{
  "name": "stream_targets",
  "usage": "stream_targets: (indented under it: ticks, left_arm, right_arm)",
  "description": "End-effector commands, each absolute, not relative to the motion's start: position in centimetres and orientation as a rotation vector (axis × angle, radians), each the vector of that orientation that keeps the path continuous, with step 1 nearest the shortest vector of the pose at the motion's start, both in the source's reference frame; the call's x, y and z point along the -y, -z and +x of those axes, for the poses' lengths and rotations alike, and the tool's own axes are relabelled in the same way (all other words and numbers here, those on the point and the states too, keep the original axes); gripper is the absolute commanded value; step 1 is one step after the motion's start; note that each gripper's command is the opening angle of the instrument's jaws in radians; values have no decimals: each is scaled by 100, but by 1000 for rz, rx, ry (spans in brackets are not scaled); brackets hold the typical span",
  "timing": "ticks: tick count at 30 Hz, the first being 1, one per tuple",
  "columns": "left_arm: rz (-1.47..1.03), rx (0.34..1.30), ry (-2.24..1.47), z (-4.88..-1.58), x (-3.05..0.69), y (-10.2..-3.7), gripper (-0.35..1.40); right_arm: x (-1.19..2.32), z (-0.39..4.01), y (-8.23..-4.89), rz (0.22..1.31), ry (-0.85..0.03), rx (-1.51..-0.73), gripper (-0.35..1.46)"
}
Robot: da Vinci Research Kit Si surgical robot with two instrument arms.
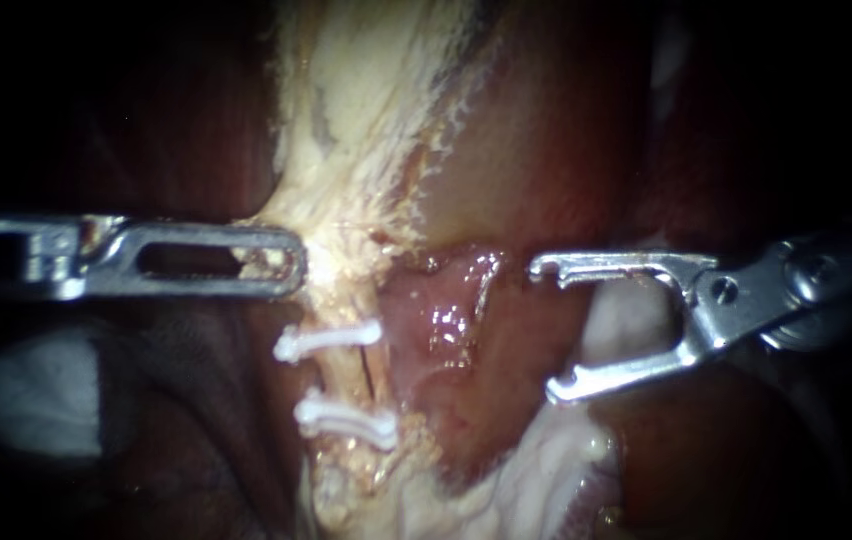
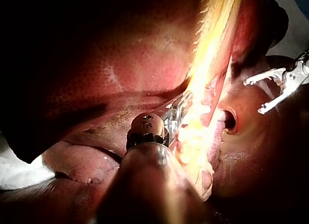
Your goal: Going back third clip left tube
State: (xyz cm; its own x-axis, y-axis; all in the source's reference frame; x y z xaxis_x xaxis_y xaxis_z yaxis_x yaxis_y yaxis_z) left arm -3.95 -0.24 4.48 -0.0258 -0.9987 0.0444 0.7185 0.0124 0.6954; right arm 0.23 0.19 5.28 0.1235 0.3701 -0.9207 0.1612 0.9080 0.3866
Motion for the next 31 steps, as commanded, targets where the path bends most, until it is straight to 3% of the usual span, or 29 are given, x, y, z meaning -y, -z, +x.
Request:
stream_targets:
  ticks: [1, 14, 31]
  left_arm:
    - [563, 645, 1491, -397, 25, -451, -35]
    - [582, 643, 1480, -432, 35, -474, -35]
    - [581, 640, 1479, -433, 34, -476, -35]
  right_arm:
    - [-18, 22, -527, 448, -160, -1453, 60]
    - [-16, 18, -522, 449, -158, -1454, 60]
    - [-16, 18, -518, 443, -156, -1457, 60]
